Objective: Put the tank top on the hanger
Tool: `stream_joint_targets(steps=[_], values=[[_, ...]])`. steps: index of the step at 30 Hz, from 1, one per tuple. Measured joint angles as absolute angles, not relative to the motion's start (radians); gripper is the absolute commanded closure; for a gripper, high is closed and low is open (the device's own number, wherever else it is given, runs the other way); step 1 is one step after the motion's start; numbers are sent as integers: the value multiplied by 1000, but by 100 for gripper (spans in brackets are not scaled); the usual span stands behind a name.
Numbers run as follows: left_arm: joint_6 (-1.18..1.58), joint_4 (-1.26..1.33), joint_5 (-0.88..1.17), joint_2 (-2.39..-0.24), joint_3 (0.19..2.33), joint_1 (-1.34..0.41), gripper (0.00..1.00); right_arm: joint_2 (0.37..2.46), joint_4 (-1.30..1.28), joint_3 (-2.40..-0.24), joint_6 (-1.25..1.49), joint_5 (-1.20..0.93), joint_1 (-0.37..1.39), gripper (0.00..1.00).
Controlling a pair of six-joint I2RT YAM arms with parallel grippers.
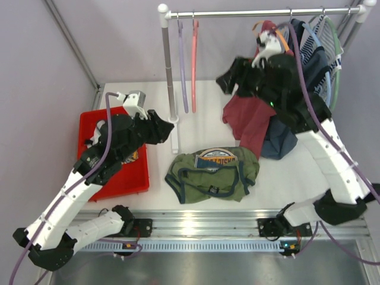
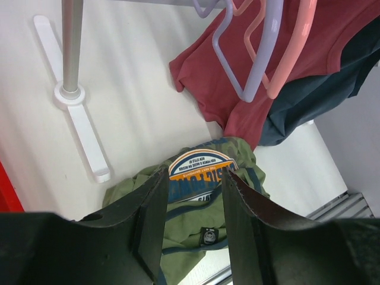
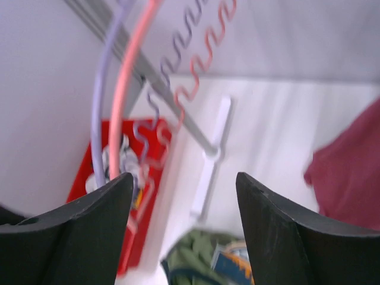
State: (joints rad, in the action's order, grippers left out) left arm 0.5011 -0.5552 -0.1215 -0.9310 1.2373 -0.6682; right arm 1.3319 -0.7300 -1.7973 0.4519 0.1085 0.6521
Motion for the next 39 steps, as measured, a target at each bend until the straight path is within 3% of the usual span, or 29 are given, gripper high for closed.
stream_joint_targets(steps=[6, 14, 19, 22, 26, 39], values=[[504, -582, -129, -881, 1209, -669, 54, 1667, -712, -2353, 395, 180, 652, 16], [502, -611, -133, -866, 1205, -668, 54, 1783, -614, -2394, 323, 230, 676, 7], [502, -628, -140, -847, 1188, -669, 54, 1827, -562, -2394, 267, 288, 729, 7], [502, -638, -144, -833, 1176, -668, 54, 1850, -562, -2394, 245, 325, 747, 11], [502, -641, -147, -826, 1170, -668, 54, 1878, -565, -2387, 219, 398, 764, 27], [502, -659, -149, -801, 1156, -668, 54, 1879, -593, -2347, 166, 496, 792, 46]])
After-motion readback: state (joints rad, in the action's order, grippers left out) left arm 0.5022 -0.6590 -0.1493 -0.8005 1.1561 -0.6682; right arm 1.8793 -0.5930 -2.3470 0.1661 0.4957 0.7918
